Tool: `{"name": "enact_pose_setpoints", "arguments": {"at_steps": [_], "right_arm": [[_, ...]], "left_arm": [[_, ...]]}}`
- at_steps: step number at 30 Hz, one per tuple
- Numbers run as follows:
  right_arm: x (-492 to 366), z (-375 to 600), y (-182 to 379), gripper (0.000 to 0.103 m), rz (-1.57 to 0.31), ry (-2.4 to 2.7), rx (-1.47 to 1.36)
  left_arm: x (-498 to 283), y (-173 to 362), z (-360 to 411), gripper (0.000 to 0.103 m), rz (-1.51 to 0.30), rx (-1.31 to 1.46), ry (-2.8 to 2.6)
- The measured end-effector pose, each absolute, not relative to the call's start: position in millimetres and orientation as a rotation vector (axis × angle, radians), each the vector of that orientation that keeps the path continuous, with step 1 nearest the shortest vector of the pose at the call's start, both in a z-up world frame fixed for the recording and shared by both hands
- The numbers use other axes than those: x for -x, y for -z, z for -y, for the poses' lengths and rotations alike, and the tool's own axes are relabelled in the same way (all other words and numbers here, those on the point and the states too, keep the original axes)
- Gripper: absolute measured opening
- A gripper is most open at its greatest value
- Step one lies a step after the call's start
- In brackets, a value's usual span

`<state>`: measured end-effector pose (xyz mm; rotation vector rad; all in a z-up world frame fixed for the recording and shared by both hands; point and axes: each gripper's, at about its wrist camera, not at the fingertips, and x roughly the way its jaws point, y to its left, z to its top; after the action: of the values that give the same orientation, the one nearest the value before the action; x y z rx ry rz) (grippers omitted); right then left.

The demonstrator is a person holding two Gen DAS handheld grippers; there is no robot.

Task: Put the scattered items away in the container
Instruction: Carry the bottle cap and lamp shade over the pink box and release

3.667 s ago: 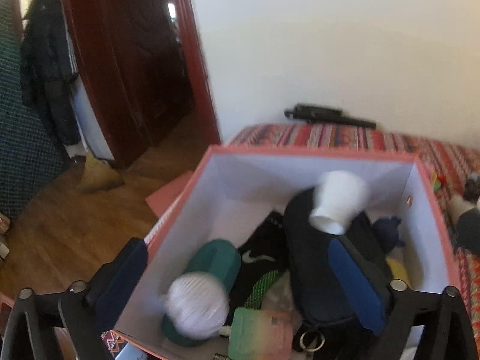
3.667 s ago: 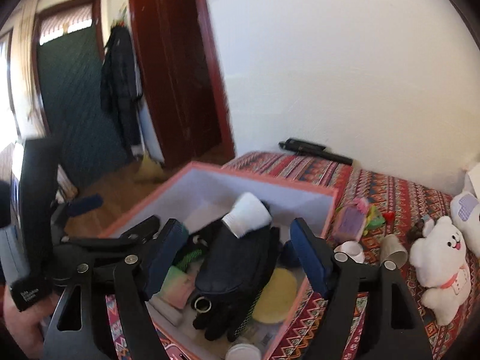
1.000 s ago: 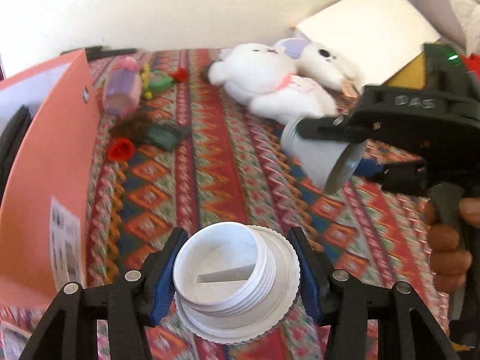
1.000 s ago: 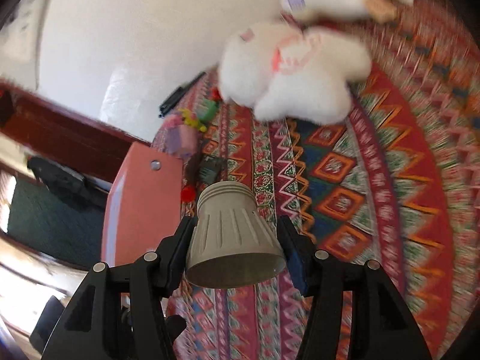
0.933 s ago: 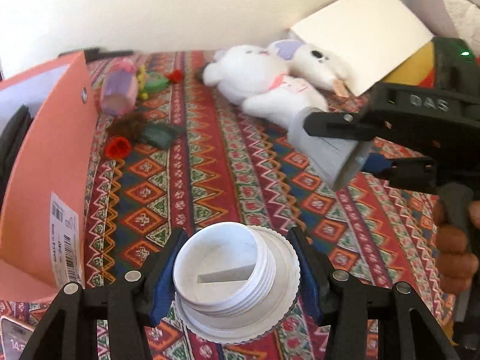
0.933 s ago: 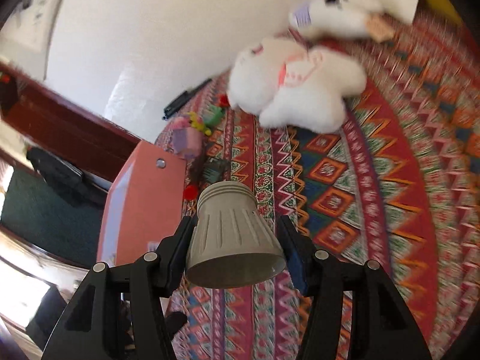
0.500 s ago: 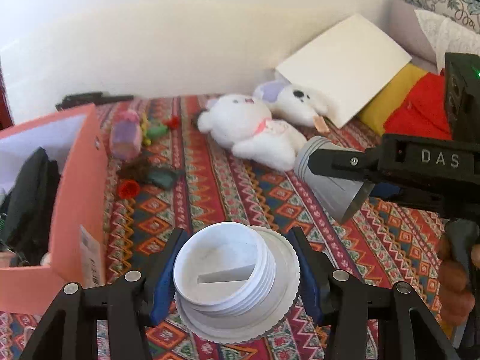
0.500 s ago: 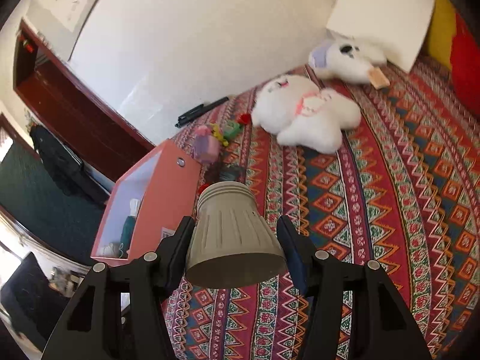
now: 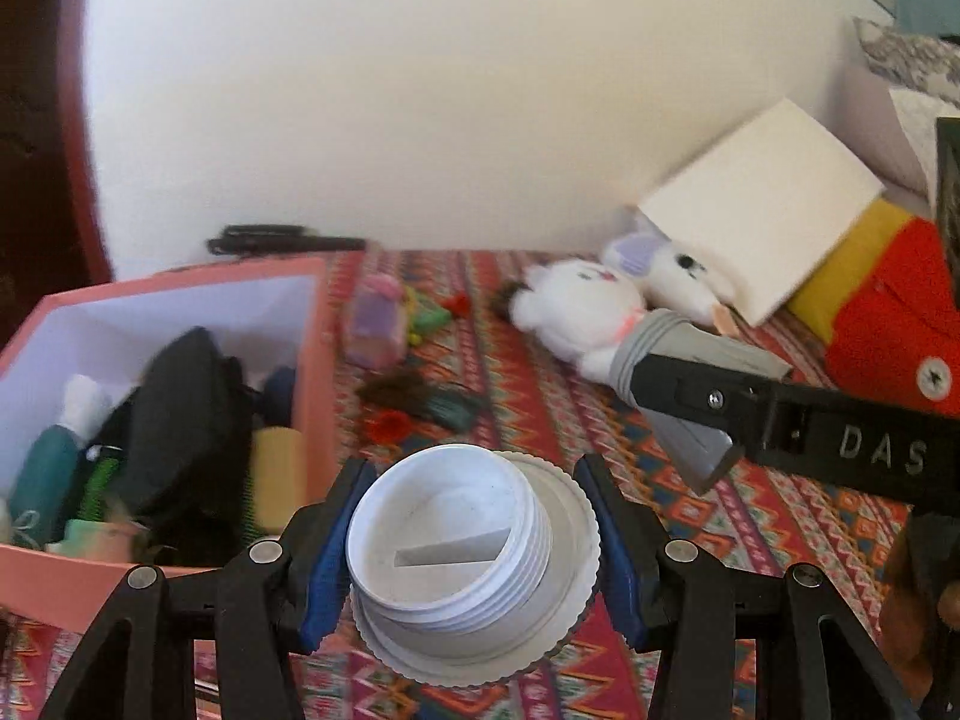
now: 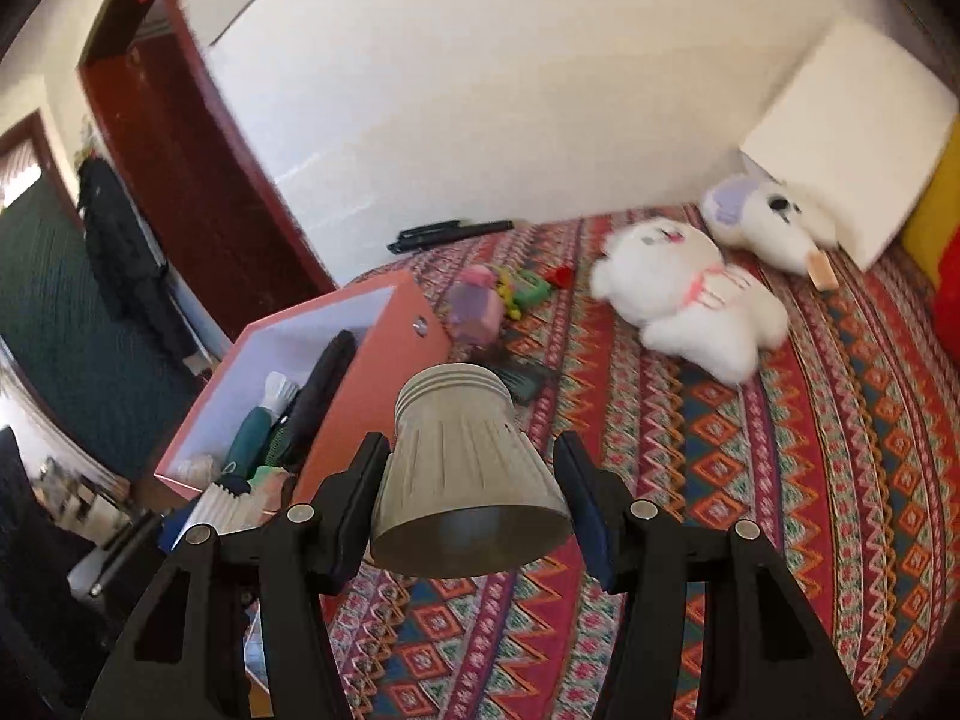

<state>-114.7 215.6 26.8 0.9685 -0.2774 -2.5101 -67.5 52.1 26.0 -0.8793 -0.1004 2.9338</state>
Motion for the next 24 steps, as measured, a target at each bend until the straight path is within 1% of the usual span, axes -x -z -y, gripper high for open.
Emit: {"name": "enact_pose_setpoints", "arguments": {"at_steps": [5,9,15,18,19,20,21,22,24], "right_arm": [[118.9,-166.1,-48.8,0.060,0.158,2.525,-0.869],[125.4,-122.2,-67.4,0.060,0.104,2.504,-0.786],[142.0,-53.7,-77.1,0.060,-0.002,2.466,-0.709],[155.6,-27.1,-70.3,0.061,0.000,2.388,-0.734],[160.1,-19.8,-67.4,0.062,0.003,2.363,-0.754],[164.9,-13.8,-64.4,0.075,0.005,2.352,-0.775],[168.7,-10.6,-62.1,0.088,0.012,2.358,-0.790],[171.0,-10.4,-61.4,0.091,0.031,2.375,-0.790],[176.1,-13.0,-61.3,0.093,0.084,2.391,-0.789]], "left_arm": [[74.7,-45.0,-4.6,0.057,0.139,0.827,-3.047],[86.6,-55.5,43.7,0.057,0.190,0.817,-3.164],[116.1,-46.7,124.4,0.058,0.369,0.903,-3.249],[125.8,-38.8,147.8,0.058,0.420,0.956,-3.266],[127.3,-37.1,152.2,0.064,0.421,0.975,-3.282],[128.1,-36.5,155.3,0.084,0.422,0.984,-3.301],[126.9,-37.3,158.0,0.094,0.421,0.978,-3.334],[124.2,-39.4,159.5,0.102,0.411,0.956,-3.372],[119.4,-44.7,158.8,0.102,0.371,0.931,-3.413]]}}
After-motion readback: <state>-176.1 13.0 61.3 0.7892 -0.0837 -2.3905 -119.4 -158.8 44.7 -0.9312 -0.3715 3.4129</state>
